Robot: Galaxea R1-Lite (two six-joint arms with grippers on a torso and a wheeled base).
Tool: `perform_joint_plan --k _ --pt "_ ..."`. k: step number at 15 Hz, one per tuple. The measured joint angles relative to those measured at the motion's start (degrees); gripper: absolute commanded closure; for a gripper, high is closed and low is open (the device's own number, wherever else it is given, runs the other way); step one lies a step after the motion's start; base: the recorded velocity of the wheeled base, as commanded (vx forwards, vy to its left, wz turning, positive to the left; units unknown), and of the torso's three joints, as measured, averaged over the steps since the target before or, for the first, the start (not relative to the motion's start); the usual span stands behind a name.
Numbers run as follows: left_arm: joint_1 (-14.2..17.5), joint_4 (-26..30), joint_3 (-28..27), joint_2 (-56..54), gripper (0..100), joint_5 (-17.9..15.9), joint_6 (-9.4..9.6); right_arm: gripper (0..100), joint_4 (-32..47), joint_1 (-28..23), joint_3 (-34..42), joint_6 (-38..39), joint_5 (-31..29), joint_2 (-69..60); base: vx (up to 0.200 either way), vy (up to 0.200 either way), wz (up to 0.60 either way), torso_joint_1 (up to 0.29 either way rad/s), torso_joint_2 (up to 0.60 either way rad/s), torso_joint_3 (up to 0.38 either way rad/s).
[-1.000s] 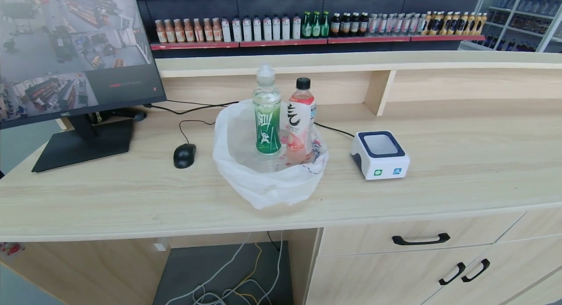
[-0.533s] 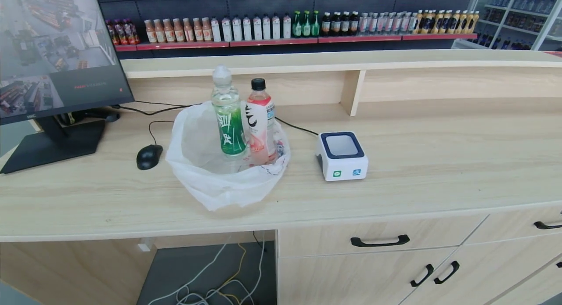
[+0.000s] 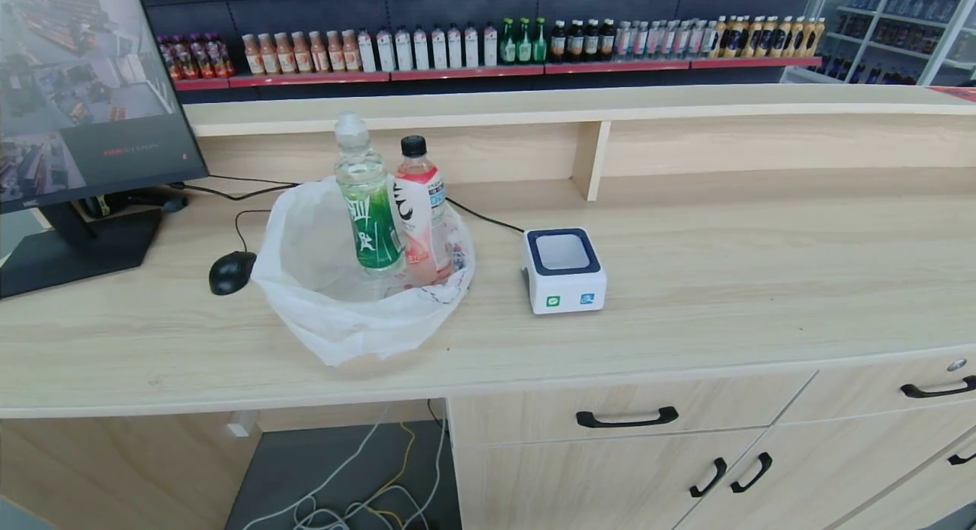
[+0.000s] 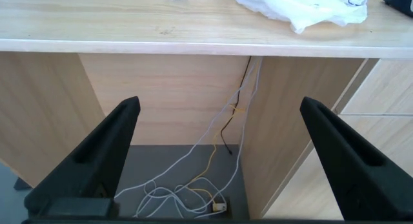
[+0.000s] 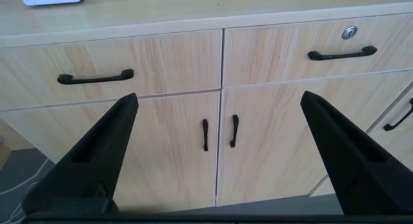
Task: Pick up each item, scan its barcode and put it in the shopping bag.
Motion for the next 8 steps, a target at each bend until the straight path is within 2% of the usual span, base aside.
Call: perform_joint_plan --k 8 --pt "0.00 0.02 0.00 0.00 0 0.02 -0.02 0 0.00 -0.05 0.00 0.13 0.02 0.00 0.000 0.000 0.00 0.000 0.00 0.000"
